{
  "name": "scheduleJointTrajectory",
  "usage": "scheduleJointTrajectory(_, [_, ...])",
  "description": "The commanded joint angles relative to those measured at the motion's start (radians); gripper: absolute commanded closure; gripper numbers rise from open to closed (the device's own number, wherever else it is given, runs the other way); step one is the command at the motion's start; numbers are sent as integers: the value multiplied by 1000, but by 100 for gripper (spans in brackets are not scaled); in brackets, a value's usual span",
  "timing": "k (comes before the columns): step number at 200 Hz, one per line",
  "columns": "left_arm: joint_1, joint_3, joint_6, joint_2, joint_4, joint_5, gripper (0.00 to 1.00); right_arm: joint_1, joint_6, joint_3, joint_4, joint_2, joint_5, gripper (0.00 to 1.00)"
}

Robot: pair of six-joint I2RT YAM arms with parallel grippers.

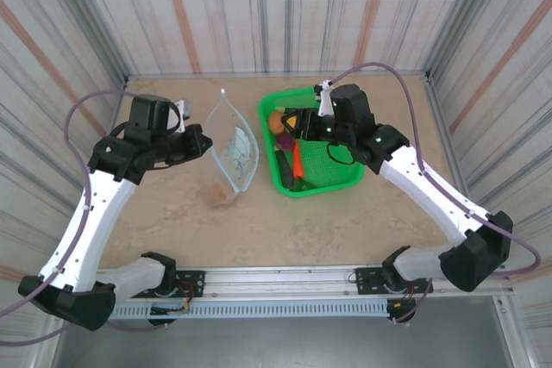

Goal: Place the food in the zip-top bag and seal the zipper

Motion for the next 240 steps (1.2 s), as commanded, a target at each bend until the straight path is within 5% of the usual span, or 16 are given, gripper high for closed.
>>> scheduleJointTrajectory(1, [5,23,3,-4,-10,-10,100,-51,132,11,-77,113,115,24])
scheduleJointTrajectory(41, [6,17,4,29,15,11,100,-94,346,215,-231,421,258,16])
scheduleJointTrajectory(86, [4,21,9,51,22,55,100,-103,343,429,-270,676,280,7])
scheduleJointTrajectory(138, [3,25,-7,57,39,77,100,-132,404,562,-321,863,262,9])
scheduleJointTrajectory(195, [-20,11,-11,77,93,64,100,-138,389,485,-205,854,199,29])
scheduleJointTrajectory(240, [-44,10,-12,89,88,40,100,-142,349,309,-75,691,178,38])
